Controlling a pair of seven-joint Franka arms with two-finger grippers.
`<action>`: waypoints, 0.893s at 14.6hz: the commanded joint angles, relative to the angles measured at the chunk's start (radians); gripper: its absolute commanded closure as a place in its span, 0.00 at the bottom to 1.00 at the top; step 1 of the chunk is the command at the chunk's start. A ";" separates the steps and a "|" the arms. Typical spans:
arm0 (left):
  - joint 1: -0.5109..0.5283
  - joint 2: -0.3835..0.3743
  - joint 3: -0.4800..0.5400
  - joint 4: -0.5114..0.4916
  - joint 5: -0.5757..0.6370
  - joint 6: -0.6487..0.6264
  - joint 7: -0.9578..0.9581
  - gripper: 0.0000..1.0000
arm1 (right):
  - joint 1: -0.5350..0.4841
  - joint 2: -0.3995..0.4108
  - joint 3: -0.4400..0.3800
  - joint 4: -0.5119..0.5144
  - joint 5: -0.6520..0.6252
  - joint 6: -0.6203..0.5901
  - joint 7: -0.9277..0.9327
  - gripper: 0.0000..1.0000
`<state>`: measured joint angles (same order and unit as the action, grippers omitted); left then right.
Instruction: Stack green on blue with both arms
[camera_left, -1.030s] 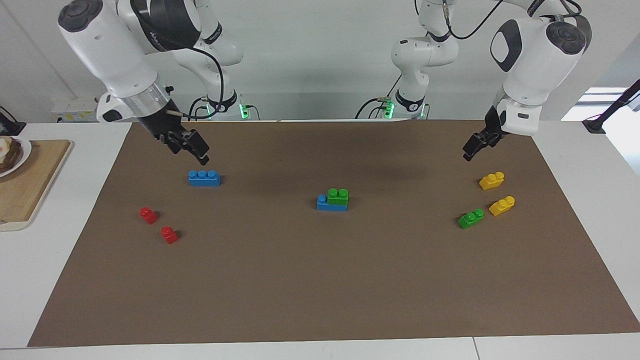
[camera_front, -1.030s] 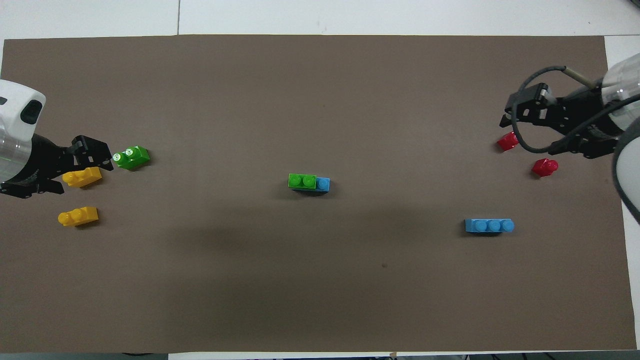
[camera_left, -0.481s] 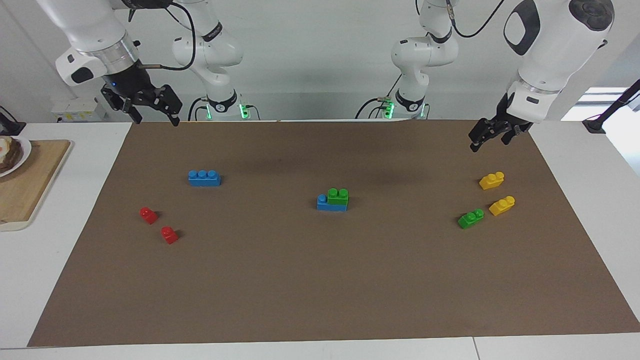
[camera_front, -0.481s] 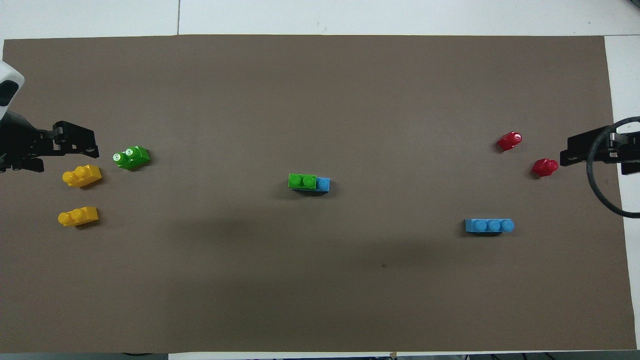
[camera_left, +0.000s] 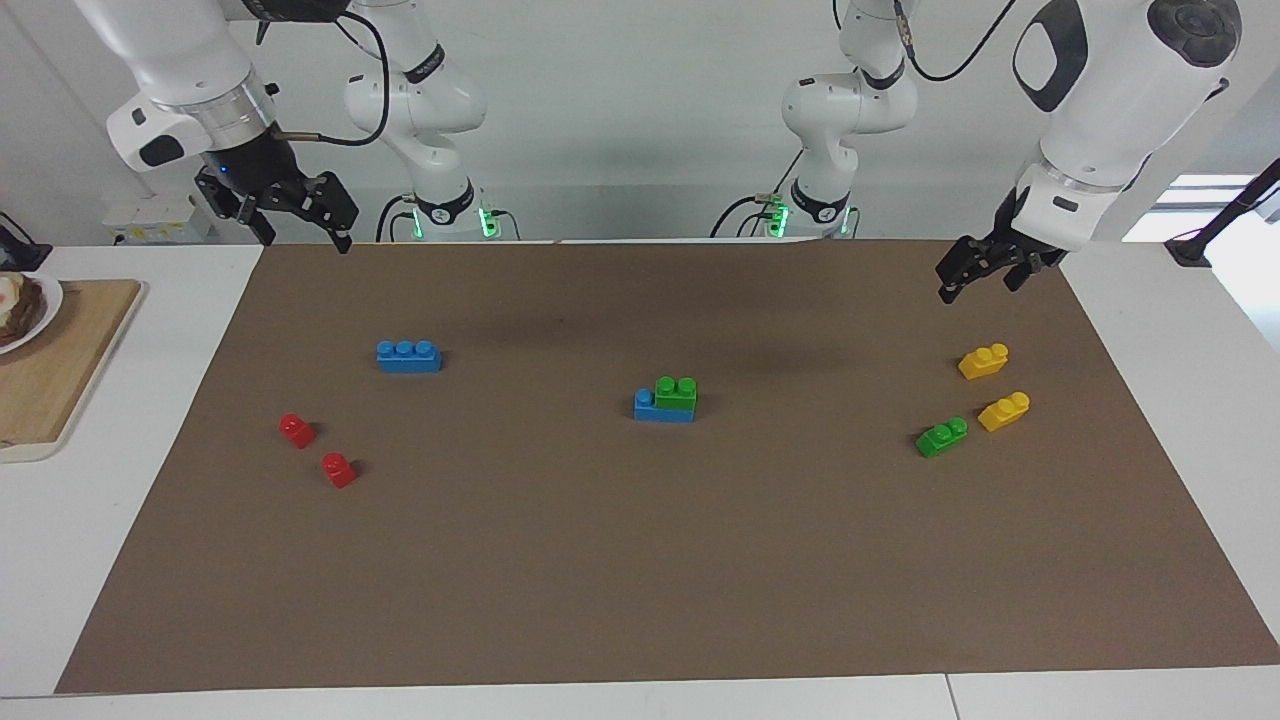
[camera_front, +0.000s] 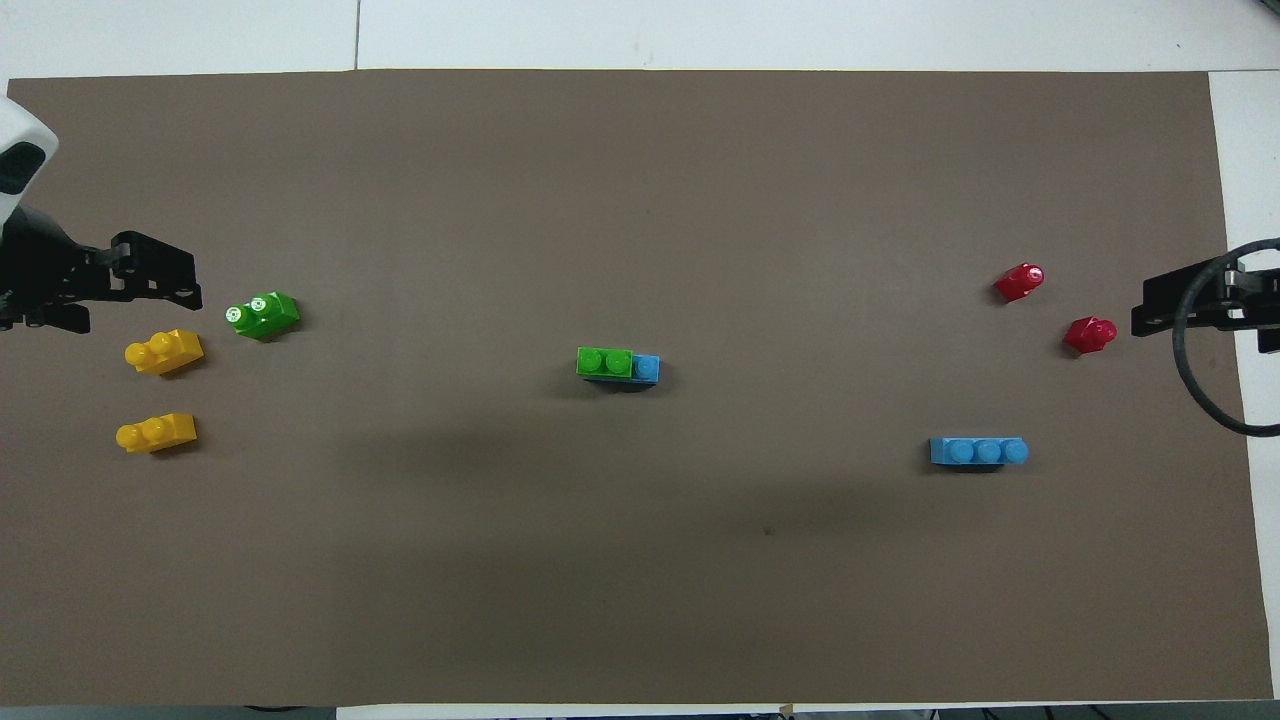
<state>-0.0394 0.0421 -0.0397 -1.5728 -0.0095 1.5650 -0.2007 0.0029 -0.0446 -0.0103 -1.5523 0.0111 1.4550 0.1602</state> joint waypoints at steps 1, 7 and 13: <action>-0.039 0.019 0.027 0.036 0.005 -0.034 0.017 0.00 | -0.012 -0.017 0.009 -0.019 -0.020 -0.005 -0.018 0.00; -0.034 0.024 0.029 0.060 0.005 -0.031 0.065 0.00 | -0.012 -0.017 0.009 -0.020 -0.020 0.005 -0.010 0.00; -0.034 0.027 0.031 0.063 0.008 -0.039 0.066 0.00 | -0.012 -0.017 0.010 -0.019 -0.020 0.008 -0.010 0.00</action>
<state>-0.0720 0.0491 -0.0139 -1.5477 -0.0088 1.5565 -0.1540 0.0030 -0.0447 -0.0103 -1.5523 0.0110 1.4552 0.1602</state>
